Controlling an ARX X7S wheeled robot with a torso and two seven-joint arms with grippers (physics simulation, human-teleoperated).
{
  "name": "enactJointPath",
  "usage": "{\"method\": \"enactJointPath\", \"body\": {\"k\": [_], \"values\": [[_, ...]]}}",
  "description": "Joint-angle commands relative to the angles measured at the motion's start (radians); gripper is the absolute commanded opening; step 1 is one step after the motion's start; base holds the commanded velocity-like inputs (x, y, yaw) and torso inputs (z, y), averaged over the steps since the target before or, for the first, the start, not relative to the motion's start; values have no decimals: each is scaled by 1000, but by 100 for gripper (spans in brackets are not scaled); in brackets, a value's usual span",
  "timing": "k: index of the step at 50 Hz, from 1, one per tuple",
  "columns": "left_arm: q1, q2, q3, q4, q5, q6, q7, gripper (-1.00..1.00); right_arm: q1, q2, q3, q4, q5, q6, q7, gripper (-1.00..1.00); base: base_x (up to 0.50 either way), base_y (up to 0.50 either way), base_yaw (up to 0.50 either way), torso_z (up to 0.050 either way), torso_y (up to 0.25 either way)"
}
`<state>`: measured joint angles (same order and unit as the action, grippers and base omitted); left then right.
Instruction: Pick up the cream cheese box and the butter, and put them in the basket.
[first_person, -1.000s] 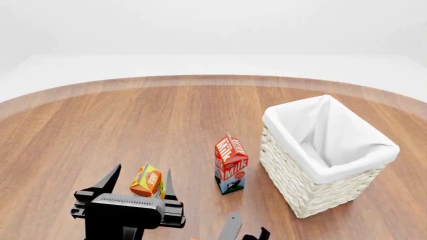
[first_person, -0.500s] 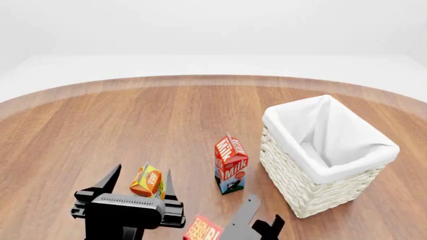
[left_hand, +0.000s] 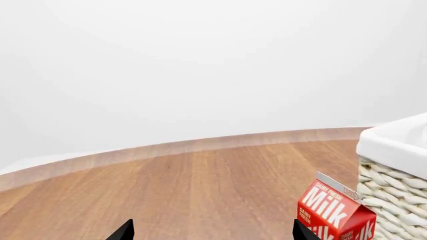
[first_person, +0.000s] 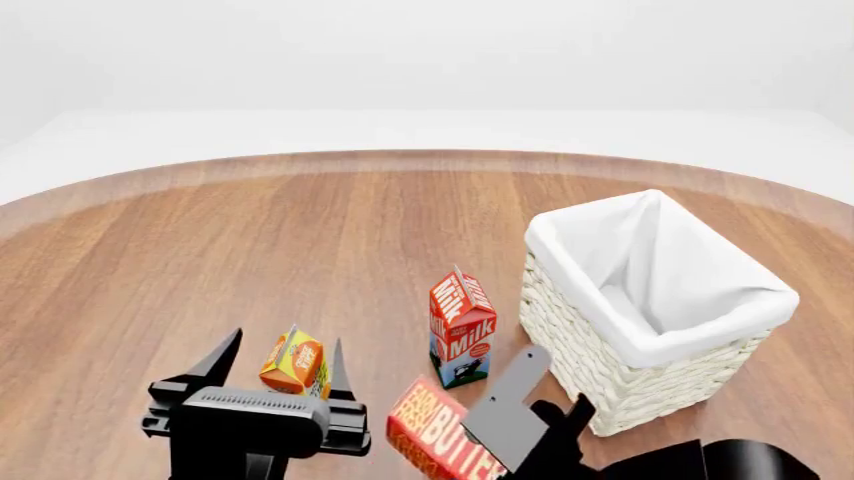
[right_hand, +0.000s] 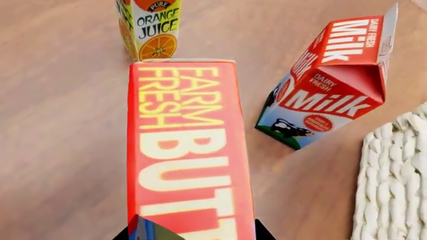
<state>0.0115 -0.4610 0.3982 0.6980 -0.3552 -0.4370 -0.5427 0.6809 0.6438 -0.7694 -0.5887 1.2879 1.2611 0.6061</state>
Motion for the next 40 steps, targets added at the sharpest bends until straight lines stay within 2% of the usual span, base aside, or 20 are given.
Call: {"method": "enactJointPath", "body": {"k": [1,6,20,30,40], "values": [[1,-3,0,1,-2,1,-2,100,55,-4,70,-1,60,25,63,-100,0,0,0,0,0],[0,-4,0,2,-3,0,-4,100,86,-7,96,14,130,44,115,-100,0,0,0,0,0],[-1,-7,0,1,-6,1,-7,100,254,-29,144,149,413,73,389,-100,0,0,0,1,1],[-3,-6,6,-4,-4,4,-7,100,364,-27,148,260,512,64,458,-100,0,0,0,0,1],[-4,-6,7,-3,-7,4,-9,100,444,-22,149,345,531,64,467,-100,0,0,0,1,1]]}}
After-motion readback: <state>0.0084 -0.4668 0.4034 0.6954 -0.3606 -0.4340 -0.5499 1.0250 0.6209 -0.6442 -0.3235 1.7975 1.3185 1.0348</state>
